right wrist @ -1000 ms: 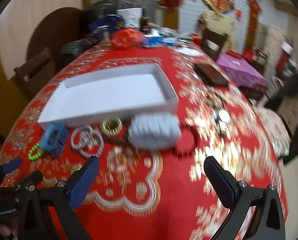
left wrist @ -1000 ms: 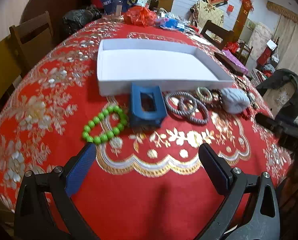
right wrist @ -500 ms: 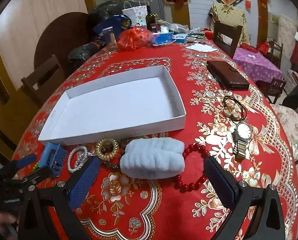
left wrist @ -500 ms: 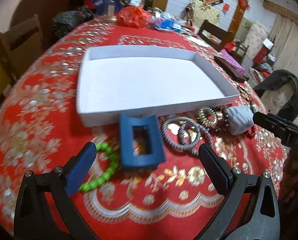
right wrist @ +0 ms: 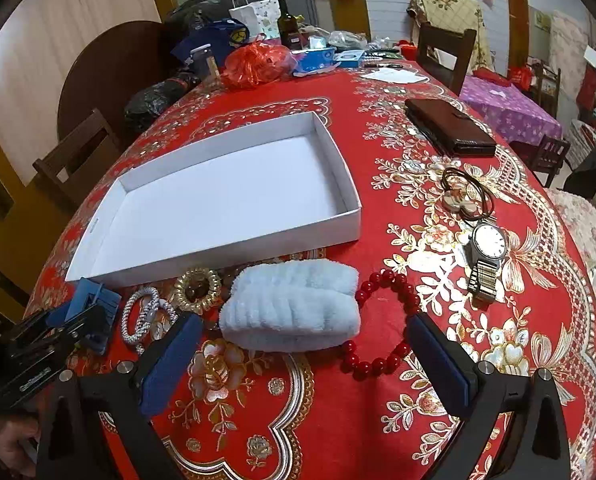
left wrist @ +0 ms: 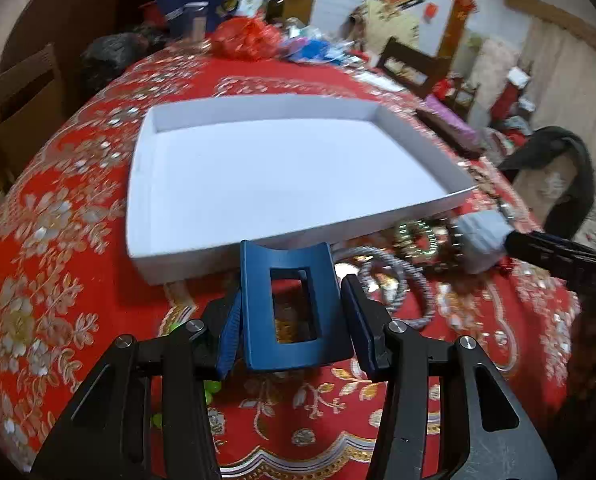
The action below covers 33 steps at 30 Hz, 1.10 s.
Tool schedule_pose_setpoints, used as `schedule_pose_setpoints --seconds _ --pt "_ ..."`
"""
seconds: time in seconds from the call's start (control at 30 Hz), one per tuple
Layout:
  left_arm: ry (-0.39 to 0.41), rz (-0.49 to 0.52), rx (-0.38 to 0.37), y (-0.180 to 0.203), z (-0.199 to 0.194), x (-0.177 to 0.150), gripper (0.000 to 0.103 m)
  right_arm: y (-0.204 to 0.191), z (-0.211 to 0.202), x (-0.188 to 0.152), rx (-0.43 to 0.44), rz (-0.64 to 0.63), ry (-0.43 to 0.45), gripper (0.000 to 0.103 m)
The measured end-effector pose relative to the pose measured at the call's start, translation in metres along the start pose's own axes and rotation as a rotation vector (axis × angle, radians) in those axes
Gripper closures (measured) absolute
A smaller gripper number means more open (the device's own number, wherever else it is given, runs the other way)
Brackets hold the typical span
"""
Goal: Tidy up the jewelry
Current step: 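Grasp the blue hair claw clip with the left tool while the right tool grasps the fluffy scrunchie, then carry the blue clip and the scrunchie over the white tray with both tools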
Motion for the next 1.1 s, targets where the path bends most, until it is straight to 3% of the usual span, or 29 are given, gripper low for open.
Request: schedule_pose_setpoints --seconds 0.17,0.4,0.5,0.57,0.63,0.67,0.77,0.83,1.1 --pt "0.002 0.004 -0.091 0.007 -0.003 -0.001 0.057 -0.001 0.001 -0.001 0.011 0.003 -0.001 0.0" --pt "-0.019 0.02 -0.012 0.011 0.0 -0.01 0.057 -0.009 0.009 0.004 0.072 0.007 0.021 0.001" --pt "-0.022 0.037 0.01 0.014 0.0 -0.014 0.057 -0.015 0.02 0.007 0.085 -0.017 0.019 0.012" --pt "-0.021 0.043 0.016 0.015 0.001 -0.016 0.057 -0.016 0.03 0.004 0.076 -0.036 -0.004 0.029" --pt "-0.025 0.03 0.014 0.014 0.0 -0.016 0.057 -0.015 0.038 -0.002 0.045 -0.064 -0.027 0.037" --pt "-0.028 0.021 0.01 0.013 0.0 -0.016 0.058 -0.015 0.036 -0.001 0.048 -0.062 -0.018 0.047" --pt "-0.015 0.014 0.003 0.013 -0.006 -0.012 0.058 -0.014 0.022 0.004 0.072 -0.036 0.019 0.063" --pt "-0.005 0.015 -0.001 0.013 -0.011 -0.009 0.058 -0.011 0.016 0.005 0.073 -0.009 0.032 0.069" --pt "0.039 0.007 -0.035 0.022 -0.038 0.004 0.058 -0.008 -0.045 0.018 0.148 0.104 0.182 0.07"
Point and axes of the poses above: each gripper's, at about its wrist camera, not at the fingertips, and z roughly the way its jaws point, y to its right, x to its top, the point moved 9 cm from there along z, roughly the way its jaws point, and after that the axes turned 9 degrees about y, right-handed, at the moved point
